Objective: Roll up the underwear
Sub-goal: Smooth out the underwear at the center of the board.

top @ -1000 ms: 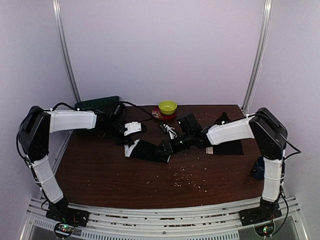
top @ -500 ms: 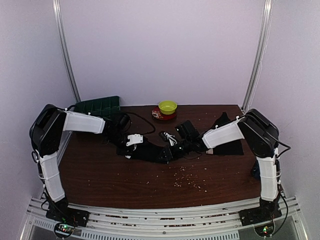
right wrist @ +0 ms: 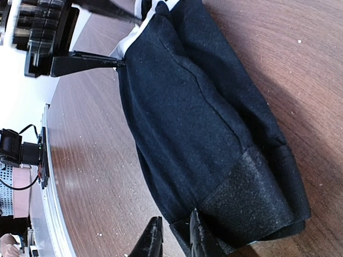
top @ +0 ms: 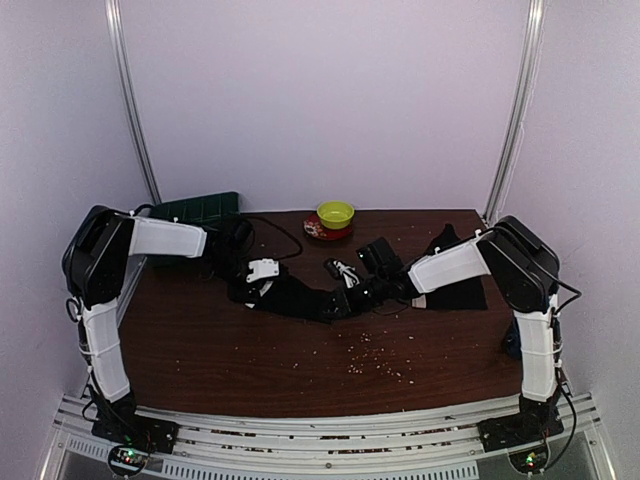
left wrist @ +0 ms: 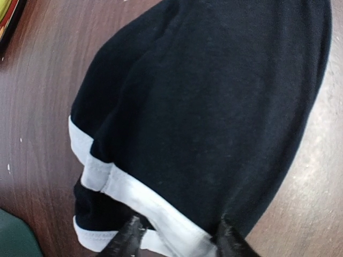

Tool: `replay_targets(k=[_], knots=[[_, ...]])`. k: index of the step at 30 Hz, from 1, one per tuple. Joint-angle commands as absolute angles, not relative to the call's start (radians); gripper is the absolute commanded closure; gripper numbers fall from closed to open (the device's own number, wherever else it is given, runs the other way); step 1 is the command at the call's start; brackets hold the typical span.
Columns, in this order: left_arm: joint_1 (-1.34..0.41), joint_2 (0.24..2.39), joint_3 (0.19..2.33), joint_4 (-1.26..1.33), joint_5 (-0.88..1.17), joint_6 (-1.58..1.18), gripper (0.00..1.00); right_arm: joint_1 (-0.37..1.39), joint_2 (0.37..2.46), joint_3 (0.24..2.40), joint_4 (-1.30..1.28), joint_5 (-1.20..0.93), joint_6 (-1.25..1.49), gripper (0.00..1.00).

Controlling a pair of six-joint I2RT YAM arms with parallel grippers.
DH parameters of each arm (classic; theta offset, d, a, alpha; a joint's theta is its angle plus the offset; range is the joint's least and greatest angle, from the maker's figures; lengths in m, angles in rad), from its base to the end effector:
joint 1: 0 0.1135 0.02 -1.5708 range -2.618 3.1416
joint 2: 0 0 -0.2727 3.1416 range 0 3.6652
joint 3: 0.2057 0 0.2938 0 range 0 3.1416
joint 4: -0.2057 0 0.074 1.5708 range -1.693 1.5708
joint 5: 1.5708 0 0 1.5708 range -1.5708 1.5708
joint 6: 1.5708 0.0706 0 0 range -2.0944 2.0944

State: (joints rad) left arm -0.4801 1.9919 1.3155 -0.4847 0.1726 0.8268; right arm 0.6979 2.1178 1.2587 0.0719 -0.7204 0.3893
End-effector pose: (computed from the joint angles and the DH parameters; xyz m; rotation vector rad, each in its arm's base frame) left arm 0.3940 -0.2188 0.0975 1.6838 2.1191 -0.1337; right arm 0.3415 0.3472 0.0778 -0.7694 2.4130 1.3415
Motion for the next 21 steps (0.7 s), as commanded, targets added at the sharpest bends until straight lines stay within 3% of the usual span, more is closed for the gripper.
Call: replay_targets(k=[1,7,10,13,18,21], knots=[[-0.459,1.998,1.369,-0.599,0.178,0.85,0.42,0.692,2.105,1.259,-0.005,-0.725,0.357,0.79],[-0.46,1.909,1.456,-0.66,0.248,0.849,0.11,0.692,2.011,1.283,-0.033,-0.722,0.347,0.78],[-0.459,1.901,1.508,-0.661,0.255,0.828,0.07,0.69,1.985,1.302,-0.03,-0.715,0.352,0.78],[-0.46,1.937,1.576,-0.66,0.261,0.795,0.14,0.69,1.983,1.319,-0.007,-0.701,0.37,0.77],[-0.461,2.055,1.698,-0.652,0.258,0.754,0.49,0.679,2.034,1.357,0.022,-0.681,0.4,0.78],[-0.463,2.126,1.754,-0.658,0.257,0.749,0.56,0.666,2.086,1.384,0.038,-0.691,0.414,0.78]])
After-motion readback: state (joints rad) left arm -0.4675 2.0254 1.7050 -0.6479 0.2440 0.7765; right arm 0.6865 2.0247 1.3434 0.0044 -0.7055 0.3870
